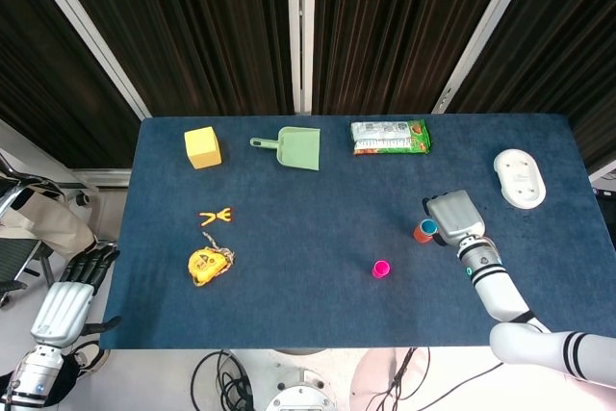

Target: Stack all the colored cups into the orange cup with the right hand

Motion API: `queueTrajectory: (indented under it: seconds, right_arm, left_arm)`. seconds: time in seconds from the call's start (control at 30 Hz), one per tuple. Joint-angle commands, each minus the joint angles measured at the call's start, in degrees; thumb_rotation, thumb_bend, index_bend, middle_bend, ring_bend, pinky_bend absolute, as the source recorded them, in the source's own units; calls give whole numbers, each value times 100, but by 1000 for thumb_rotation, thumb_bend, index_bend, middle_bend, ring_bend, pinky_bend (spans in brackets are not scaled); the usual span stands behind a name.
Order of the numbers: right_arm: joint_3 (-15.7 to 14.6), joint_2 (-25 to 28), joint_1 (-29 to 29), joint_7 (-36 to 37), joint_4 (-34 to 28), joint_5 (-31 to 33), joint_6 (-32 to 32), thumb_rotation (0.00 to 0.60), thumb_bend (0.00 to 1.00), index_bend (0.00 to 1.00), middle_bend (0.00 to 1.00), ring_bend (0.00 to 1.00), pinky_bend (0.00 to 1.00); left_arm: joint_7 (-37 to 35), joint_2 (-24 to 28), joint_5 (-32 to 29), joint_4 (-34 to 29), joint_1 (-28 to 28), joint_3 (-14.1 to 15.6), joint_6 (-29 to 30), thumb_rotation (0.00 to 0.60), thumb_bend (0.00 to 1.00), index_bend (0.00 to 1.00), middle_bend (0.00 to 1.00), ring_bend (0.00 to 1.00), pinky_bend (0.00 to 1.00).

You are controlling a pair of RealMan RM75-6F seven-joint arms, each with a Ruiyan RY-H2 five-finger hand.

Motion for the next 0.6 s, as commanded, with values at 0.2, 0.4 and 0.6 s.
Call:
queueTrajectory:
  seconds: [0.2,0.4,0.6]
  right_arm:
    - [41,116,5,294,-559,-626,7,600,132,421,438,462,553]
    - [-122,143,54,326,-1061,-1091,-182,600,89,393,423,452,553]
    - [-288,121,104,192,-1283,-1223,-290,600,71,369,419,442,553]
  left_arm:
    - [2,-6,9,-5,12,-1,28,600,24,17,0,0,0]
    - [-26,21,8,-3,48,8,78,600,24,16,0,0,0]
    - [-90,30,24,27,75,17,120,600,25,16,0,0,0]
